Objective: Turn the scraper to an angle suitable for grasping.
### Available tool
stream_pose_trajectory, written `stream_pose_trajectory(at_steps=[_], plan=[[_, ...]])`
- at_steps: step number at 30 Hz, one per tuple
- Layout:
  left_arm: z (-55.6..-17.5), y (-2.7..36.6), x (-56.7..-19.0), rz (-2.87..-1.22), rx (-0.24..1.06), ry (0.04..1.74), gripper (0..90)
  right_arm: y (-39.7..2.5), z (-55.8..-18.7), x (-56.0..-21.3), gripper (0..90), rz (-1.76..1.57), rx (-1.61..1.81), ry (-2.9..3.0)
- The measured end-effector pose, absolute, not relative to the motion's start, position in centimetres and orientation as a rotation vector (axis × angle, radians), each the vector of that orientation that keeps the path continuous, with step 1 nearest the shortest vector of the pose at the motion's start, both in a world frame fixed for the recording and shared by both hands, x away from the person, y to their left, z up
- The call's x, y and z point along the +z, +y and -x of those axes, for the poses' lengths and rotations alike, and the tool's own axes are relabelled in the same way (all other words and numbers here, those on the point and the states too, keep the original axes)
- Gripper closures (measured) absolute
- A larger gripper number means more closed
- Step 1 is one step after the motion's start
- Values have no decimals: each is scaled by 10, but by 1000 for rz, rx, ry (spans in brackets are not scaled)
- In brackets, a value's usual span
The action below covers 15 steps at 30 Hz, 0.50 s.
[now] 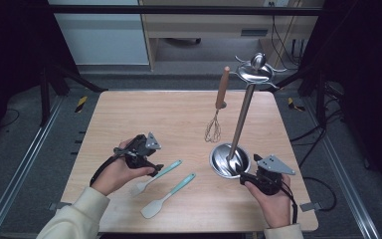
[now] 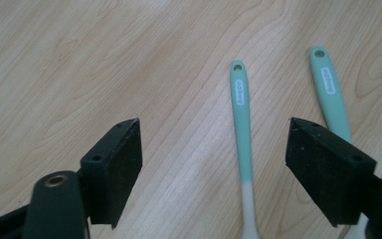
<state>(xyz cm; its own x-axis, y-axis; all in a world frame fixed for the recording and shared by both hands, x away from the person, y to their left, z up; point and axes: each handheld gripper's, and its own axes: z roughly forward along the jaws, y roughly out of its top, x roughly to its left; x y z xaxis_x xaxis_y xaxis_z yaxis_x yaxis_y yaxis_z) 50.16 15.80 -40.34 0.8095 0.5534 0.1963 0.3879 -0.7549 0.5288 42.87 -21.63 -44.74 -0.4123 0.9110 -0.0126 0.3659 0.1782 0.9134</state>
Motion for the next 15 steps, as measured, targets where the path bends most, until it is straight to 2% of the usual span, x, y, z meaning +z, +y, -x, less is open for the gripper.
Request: stream_pose_trajectory(at_steps=[5, 7, 13, 15], plan=[[-507, 153, -408, -2535, 466, 685, 301, -220, -430, -449, 295, -1224, 1205, 1872], [-508, 150, -411, -2544, 462, 674, 367, -220, -430, -449, 304, -1226, 1201, 1876], [-511, 142, -416, -2551, 451, 660, 481, -219, -430, -450, 332, -1216, 1196, 1893], [-512, 139, -418, -2556, 461, 650, 544, -219, -430, -450, 343, -1215, 1196, 1899]])
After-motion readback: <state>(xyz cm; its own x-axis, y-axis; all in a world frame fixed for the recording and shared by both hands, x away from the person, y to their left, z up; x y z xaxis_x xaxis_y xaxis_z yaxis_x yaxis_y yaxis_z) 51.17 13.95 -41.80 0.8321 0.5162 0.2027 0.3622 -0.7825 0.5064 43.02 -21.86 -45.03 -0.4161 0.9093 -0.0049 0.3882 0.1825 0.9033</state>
